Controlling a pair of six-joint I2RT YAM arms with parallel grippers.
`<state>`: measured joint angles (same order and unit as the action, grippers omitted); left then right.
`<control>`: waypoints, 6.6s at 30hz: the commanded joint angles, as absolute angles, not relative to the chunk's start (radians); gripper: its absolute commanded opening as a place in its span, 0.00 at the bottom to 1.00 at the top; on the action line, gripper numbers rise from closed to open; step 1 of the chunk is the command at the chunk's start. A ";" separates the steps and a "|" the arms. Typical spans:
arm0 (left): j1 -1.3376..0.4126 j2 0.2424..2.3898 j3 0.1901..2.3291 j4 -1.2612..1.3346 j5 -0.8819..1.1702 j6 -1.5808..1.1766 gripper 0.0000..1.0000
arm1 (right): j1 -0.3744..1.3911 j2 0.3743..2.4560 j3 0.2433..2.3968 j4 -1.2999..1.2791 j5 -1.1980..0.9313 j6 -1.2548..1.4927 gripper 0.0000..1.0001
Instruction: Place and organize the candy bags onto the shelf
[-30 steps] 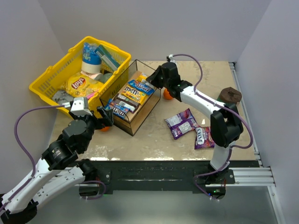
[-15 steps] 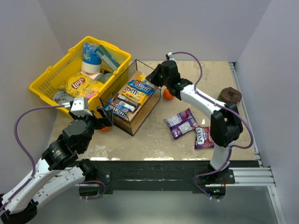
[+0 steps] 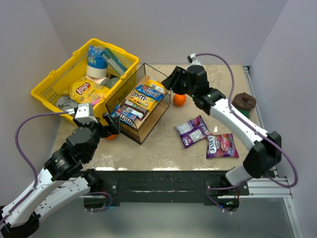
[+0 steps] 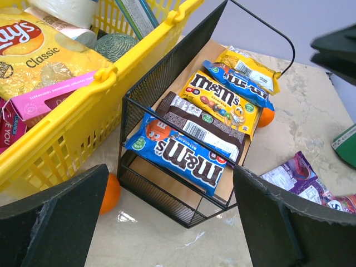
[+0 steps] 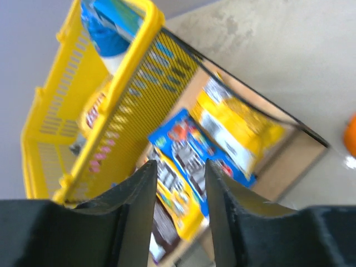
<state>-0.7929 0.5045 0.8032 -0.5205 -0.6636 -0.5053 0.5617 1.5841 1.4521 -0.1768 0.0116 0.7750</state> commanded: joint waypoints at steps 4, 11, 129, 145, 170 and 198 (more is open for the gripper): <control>-0.796 0.503 0.830 -0.520 -0.657 -0.505 1.00 | 0.560 1.296 1.149 -0.265 0.070 0.712 0.59; -0.795 0.522 0.830 -0.497 -0.557 -0.471 1.00 | 0.545 1.137 0.988 -0.431 0.274 0.761 0.62; -0.795 0.526 0.810 -0.462 -0.417 -0.400 1.00 | 0.488 1.325 0.818 0.235 -0.206 1.121 0.00; -0.796 0.515 0.830 -0.469 -0.430 -0.390 1.00 | 0.707 1.732 0.851 0.578 0.104 1.433 0.04; -0.795 0.520 0.807 -0.465 -0.434 -0.394 1.00 | 0.899 1.770 0.807 0.279 0.160 1.318 0.41; -0.795 0.520 0.807 -0.476 -0.442 -0.394 1.00 | 0.913 1.577 0.747 0.262 0.215 1.181 0.58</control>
